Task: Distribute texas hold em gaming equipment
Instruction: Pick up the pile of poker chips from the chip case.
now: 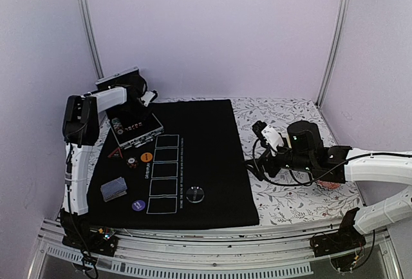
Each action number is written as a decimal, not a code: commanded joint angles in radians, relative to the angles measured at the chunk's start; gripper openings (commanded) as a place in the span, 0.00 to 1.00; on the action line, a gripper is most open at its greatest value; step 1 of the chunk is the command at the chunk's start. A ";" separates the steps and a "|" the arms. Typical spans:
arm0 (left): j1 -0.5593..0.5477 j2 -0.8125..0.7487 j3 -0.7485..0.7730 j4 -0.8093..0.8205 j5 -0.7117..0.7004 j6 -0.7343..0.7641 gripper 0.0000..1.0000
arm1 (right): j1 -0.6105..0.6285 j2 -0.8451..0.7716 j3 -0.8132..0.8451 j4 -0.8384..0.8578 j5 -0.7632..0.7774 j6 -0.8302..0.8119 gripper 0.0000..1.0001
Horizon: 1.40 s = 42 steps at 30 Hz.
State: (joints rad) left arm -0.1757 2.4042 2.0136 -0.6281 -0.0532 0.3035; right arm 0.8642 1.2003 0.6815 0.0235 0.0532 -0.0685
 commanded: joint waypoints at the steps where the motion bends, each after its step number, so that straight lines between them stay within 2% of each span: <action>1: -0.006 0.007 -0.031 -0.079 0.062 0.003 0.45 | 0.003 0.017 0.036 0.004 -0.016 -0.007 0.99; 9: -0.007 0.049 0.035 -0.061 0.038 0.013 0.53 | 0.004 0.018 0.031 0.001 -0.016 -0.006 0.99; 14: -0.008 0.103 0.084 -0.077 0.069 0.014 0.54 | 0.003 0.021 0.035 -0.007 -0.012 -0.006 0.99; 21: -0.005 0.118 0.071 -0.078 0.068 0.028 0.54 | 0.003 0.028 0.040 -0.010 -0.010 -0.008 0.99; 33: -0.005 0.078 -0.026 -0.105 0.189 0.089 0.57 | 0.003 0.040 0.050 -0.018 -0.025 -0.001 0.99; 35: -0.005 0.074 -0.037 -0.105 0.208 0.093 0.53 | 0.003 0.034 0.048 -0.020 -0.024 0.001 0.99; 37: -0.006 0.075 -0.035 -0.105 0.214 0.090 0.41 | 0.004 0.029 0.046 -0.023 -0.023 0.000 0.99; 38: -0.005 0.077 -0.031 -0.106 0.205 0.088 0.38 | 0.004 0.027 0.045 -0.023 -0.021 0.000 0.99; 42: -0.004 0.087 -0.012 -0.113 0.202 0.090 0.38 | 0.003 0.018 0.037 -0.023 -0.018 0.002 0.99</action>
State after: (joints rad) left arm -0.1612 2.4145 2.0281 -0.6762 0.0536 0.3851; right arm 0.8642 1.2388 0.7002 0.0071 0.0418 -0.0708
